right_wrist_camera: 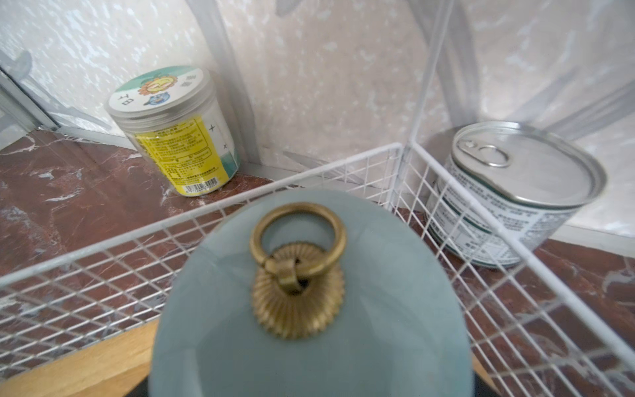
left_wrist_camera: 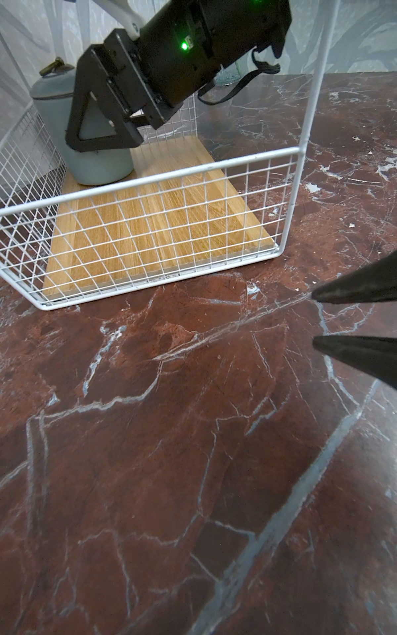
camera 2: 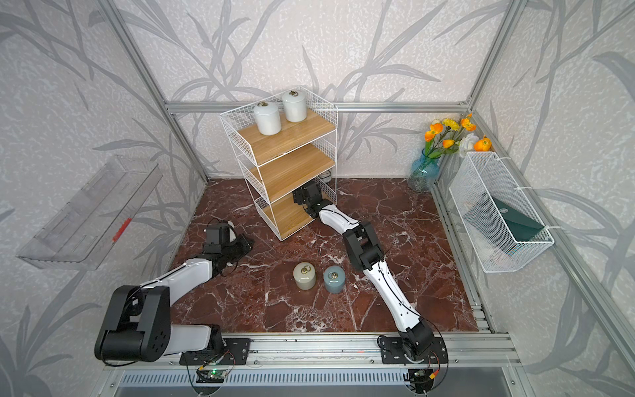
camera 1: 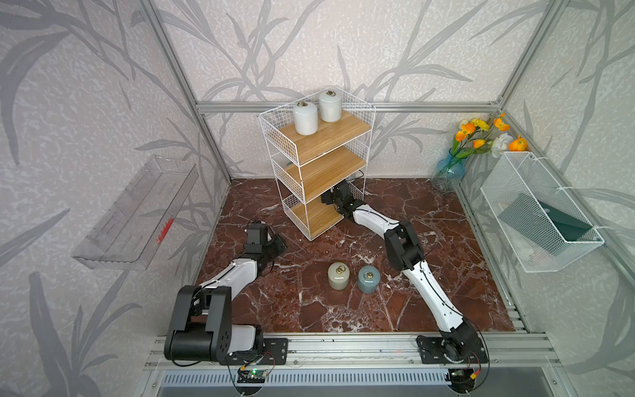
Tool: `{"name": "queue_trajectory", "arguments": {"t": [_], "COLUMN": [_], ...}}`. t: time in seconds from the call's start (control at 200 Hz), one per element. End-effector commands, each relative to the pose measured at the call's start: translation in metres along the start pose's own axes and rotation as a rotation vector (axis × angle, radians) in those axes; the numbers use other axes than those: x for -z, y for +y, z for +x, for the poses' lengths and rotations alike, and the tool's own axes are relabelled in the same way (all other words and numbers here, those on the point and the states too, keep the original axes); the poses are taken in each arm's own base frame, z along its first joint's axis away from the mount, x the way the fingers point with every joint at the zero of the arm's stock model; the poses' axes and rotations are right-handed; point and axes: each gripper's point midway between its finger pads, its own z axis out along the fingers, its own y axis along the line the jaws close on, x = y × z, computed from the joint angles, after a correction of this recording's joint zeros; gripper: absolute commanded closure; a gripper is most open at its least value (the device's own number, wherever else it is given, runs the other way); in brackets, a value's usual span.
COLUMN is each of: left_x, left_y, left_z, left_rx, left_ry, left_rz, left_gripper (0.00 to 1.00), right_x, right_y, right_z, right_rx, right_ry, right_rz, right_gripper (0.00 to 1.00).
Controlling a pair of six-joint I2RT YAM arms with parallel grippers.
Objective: Remove the tea canisters from the shelf
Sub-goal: Pick up the tea canister from the shelf.
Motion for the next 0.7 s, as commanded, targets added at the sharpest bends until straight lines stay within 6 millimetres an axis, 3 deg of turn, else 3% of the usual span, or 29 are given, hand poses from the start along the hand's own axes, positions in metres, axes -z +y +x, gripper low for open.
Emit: {"name": "queue_trajectory", "arguments": {"t": [0.0,0.195,0.515,0.695], "left_x": [0.001,0.005,0.024,0.039], "left_y": [0.0,-0.004,-0.004,-0.006], "left_z": [0.001,0.0,0.0,0.001], "left_rx": [0.011,0.014,-0.012,-0.019], "left_ry": [0.002,-0.004,-0.024,-0.049], "left_rz": [0.012,0.025,0.003,0.015], "left_gripper": [0.8,0.81,0.84,0.84], "right_x": [0.023,0.069,0.176,0.214], "right_y": [0.01,0.005,0.008,-0.004], "right_z": [-0.009,-0.002,-0.007,0.004], "right_rx": [0.017,0.037,0.091,0.051], "right_ry": [-0.028,-0.055,-0.145,-0.137], "right_rz": [-0.023,-0.039,-0.065,-0.068], "right_gripper": [0.3,0.3,0.3,0.3]}}
